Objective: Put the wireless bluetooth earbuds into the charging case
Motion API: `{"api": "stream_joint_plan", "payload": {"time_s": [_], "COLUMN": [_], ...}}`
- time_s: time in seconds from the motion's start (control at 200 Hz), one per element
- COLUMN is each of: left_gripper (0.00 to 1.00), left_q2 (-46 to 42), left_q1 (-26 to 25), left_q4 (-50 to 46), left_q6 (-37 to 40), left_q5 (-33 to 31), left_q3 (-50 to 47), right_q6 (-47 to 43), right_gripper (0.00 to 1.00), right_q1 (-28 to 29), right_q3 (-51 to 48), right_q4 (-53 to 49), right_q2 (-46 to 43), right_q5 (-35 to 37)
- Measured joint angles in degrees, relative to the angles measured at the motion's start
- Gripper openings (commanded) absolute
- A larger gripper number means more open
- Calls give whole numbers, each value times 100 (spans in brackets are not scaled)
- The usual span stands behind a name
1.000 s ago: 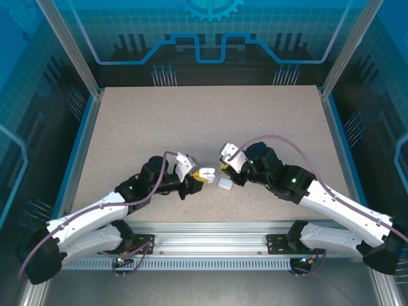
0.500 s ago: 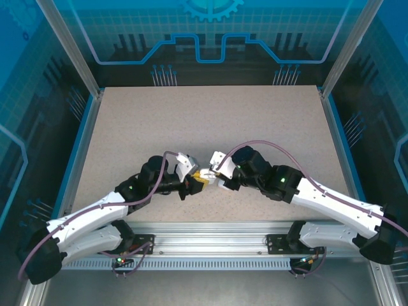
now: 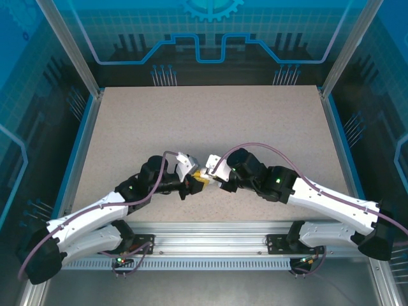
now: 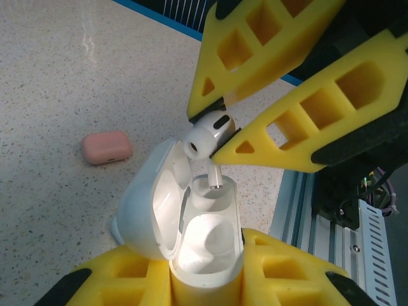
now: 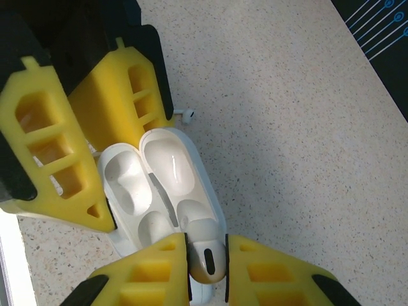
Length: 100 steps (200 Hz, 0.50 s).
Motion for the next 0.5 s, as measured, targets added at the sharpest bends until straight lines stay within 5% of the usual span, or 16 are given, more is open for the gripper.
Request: {"api": "stream_joint_plan", "payload": {"time_s": [0.5], "left_gripper": [11], "left_q2": [0], "left_q1": [-7], "left_q4": [157], "left_q6": [-144], "left_q5": [33], "left_q3": [0], "right_q6": [-103], "right_gripper": [20], "right_q1": [11], "right_q3": [-79], "right_q4": [85], "right_q2": [-87], "right_q5": [-76]}}
